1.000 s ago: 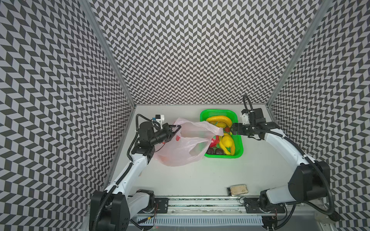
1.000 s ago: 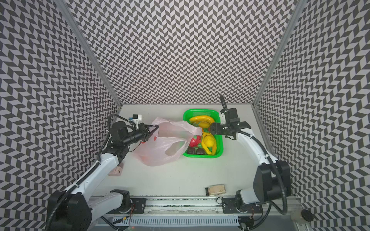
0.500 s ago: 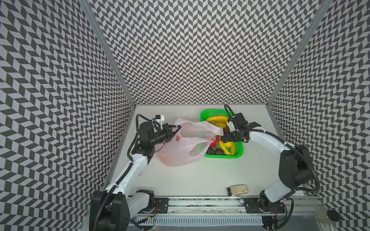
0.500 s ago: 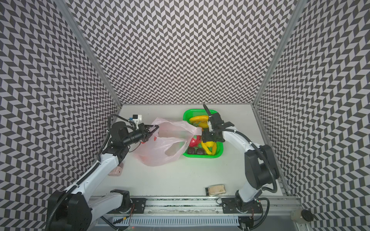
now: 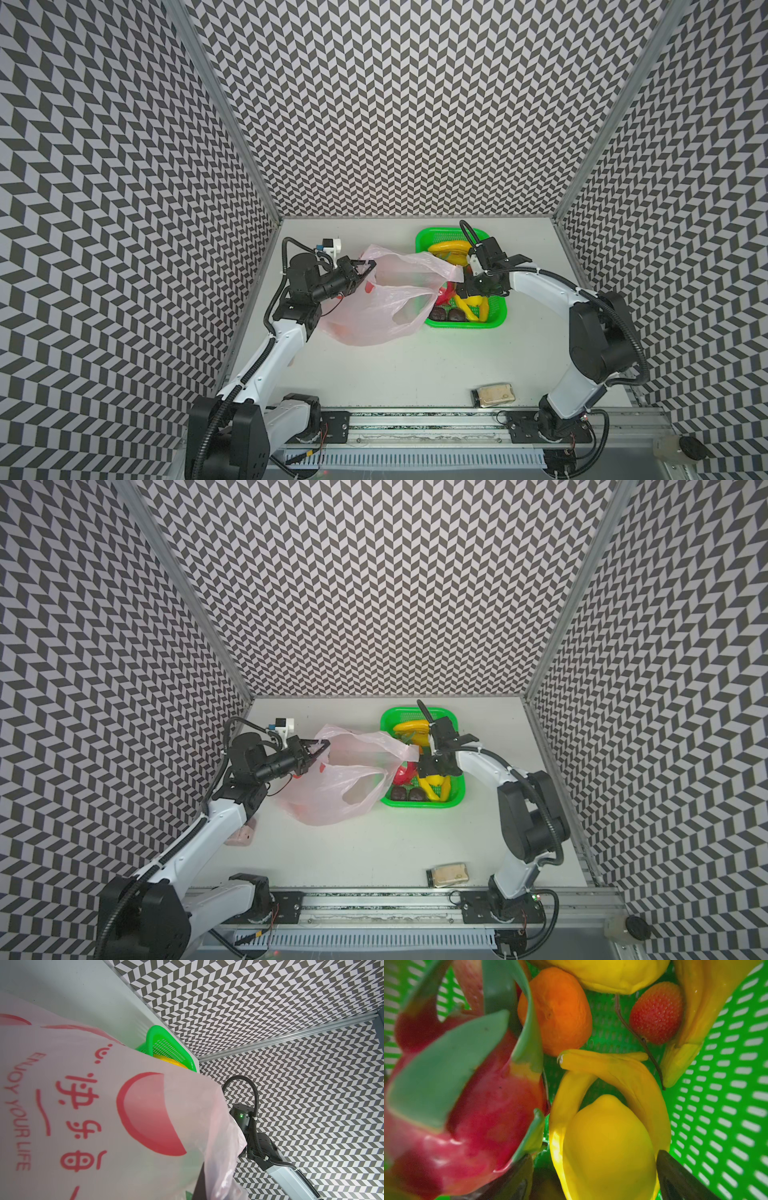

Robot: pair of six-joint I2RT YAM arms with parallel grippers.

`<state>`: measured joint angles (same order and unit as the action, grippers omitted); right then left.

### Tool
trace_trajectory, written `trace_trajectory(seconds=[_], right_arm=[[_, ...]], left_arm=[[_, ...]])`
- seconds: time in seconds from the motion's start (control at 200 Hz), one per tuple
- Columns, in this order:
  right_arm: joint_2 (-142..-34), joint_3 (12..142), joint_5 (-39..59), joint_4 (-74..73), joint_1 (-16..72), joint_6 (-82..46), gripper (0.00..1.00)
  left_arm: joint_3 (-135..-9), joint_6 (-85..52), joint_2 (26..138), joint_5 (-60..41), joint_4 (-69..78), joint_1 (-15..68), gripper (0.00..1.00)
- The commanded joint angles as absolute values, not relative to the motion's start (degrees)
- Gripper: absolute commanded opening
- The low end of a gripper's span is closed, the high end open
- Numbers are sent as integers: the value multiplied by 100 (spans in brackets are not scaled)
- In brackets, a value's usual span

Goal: Place the fake fruits into the plastic bag and tie a complex knot
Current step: 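Lower the right gripper onto the yellow lemon and grasp it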

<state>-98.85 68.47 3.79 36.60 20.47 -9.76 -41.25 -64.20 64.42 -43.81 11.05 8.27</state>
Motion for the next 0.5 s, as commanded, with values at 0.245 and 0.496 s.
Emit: trace_trajectory(seconds=[0.245, 0.496], right_arm=[[-10186, 6701, -119, 3814, 2091, -841, 88], [-9969, 6726, -309, 3993, 2105, -923, 80]], left_arm=[[-4070, -6469, 6407, -4436, 1249, 855, 0], [-4079, -6470, 6368, -4450, 1235, 855, 0]])
